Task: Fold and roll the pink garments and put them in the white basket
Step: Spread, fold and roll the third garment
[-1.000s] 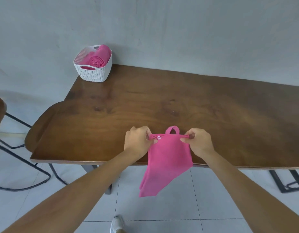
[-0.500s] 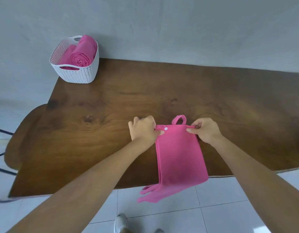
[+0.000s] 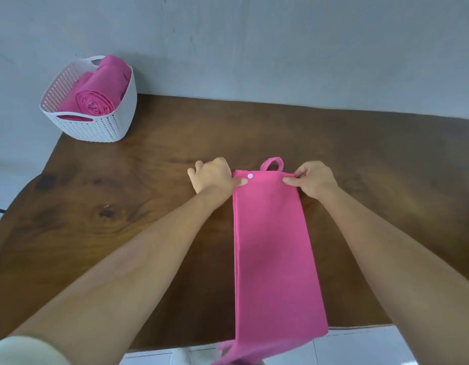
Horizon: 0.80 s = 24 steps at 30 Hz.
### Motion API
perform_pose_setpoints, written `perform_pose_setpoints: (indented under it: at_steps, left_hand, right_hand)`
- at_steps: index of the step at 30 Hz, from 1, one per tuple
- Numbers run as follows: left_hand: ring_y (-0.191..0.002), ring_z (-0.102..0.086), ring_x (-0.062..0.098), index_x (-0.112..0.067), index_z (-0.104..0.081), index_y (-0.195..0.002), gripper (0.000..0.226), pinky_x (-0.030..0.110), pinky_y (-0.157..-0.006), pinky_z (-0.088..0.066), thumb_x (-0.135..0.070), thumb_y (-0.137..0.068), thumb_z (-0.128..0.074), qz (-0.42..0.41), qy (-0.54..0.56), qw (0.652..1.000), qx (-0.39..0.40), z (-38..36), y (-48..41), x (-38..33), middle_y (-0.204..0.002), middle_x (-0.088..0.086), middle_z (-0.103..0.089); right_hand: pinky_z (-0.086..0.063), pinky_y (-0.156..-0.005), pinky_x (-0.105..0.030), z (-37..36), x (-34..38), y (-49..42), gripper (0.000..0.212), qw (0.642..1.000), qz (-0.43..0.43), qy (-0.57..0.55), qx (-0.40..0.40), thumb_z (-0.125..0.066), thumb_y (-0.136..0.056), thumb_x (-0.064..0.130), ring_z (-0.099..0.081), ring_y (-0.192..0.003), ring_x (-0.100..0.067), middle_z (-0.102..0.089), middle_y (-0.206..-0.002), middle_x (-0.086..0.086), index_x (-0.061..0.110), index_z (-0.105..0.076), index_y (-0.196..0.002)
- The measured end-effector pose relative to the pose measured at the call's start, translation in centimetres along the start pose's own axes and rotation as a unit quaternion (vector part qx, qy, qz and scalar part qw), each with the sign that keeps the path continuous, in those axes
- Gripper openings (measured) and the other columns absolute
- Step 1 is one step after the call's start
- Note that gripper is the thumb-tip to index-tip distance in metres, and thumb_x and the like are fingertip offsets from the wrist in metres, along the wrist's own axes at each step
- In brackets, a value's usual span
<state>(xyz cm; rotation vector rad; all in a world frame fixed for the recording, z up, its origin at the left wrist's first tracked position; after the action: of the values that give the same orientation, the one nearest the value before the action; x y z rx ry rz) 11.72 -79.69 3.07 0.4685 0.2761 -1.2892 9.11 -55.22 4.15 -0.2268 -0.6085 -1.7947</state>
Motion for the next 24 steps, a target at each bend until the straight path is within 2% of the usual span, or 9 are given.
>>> perform_pose_setpoints:
  at_steps: [8,13,18,21,24]
  left_hand:
    - [-0.110,-0.054,0.025,-0.026,-0.072,-0.073,0.045,0.043,-0.099,-0.035,-0.070,-0.072,-0.076,0.073,0.007,0.997,-0.024,-0.3,-8.1,-3.3,-0.086,-0.001,-0.070]
    - [-0.115,-0.055,0.025,-0.027,-0.073,-0.083,0.045,0.041,-0.097,-0.032,-0.070,-0.070,-0.078,0.102,0.015,0.994,-0.042,-0.5,-12.7,-4.8,-0.096,0.000,-0.072]
    - [-0.116,-0.056,0.026,-0.024,-0.071,-0.093,0.058,0.041,-0.094,-0.032,-0.077,-0.068,-0.075,0.127,0.003,0.991,-0.050,-0.2,-16.9,-6.1,-0.101,0.001,-0.072]
    - [-0.118,-0.054,0.026,-0.022,-0.070,-0.093,0.060,0.041,-0.096,-0.033,-0.078,-0.069,-0.073,0.128,-0.013,0.990,-0.064,0.0,-19.0,-6.9,-0.103,0.002,-0.070]
    - [-0.117,-0.053,0.026,-0.021,-0.068,-0.090,0.062,0.042,-0.098,-0.032,-0.079,-0.070,-0.071,0.126,-0.018,0.989,-0.074,0.1,-20.7,-7.4,-0.099,0.002,-0.069]
  right_hand:
    - [-0.056,-0.085,-0.041,1.6,2.7,-7.4,0.035,1.000,0.006,0.023,-0.008,-0.077,-0.083,0.052,-0.067,-0.092,-0.022,-0.071,-0.095,0.000,0.019,-0.071,-0.091]
    - [-0.054,-0.089,-0.041,2.1,4.0,-12.5,0.037,1.000,0.011,0.029,-0.002,-0.077,-0.082,0.055,-0.066,-0.093,-0.024,-0.071,-0.092,0.000,0.019,-0.071,-0.089]
    - [-0.053,-0.093,-0.045,2.4,5.1,-17.7,0.044,1.000,0.015,0.022,0.008,-0.077,-0.077,0.061,-0.067,-0.096,-0.028,-0.072,-0.092,-0.002,0.019,-0.072,-0.088]
    - [-0.053,-0.093,-0.046,2.8,5.7,-20.4,0.047,1.000,0.024,0.009,0.003,-0.079,-0.075,0.062,-0.067,-0.096,-0.027,-0.072,-0.094,-0.002,0.018,-0.073,-0.089]
    - [-0.055,-0.088,-0.044,2.6,6.0,-22.8,0.048,0.999,0.035,0.001,-0.006,-0.079,-0.072,0.066,-0.069,-0.093,-0.028,-0.073,-0.089,-0.003,0.018,-0.073,-0.081]
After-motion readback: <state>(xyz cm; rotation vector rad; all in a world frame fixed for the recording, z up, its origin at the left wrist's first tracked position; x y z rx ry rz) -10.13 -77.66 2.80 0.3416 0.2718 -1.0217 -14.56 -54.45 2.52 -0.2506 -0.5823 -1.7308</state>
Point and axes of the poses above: each hand's wrist, its own y-axis away from the middle knuckle, its own z-axis out of the back of the hand, x = y × z, the point moved 1 cm from there along -y, towards the middle knuckle
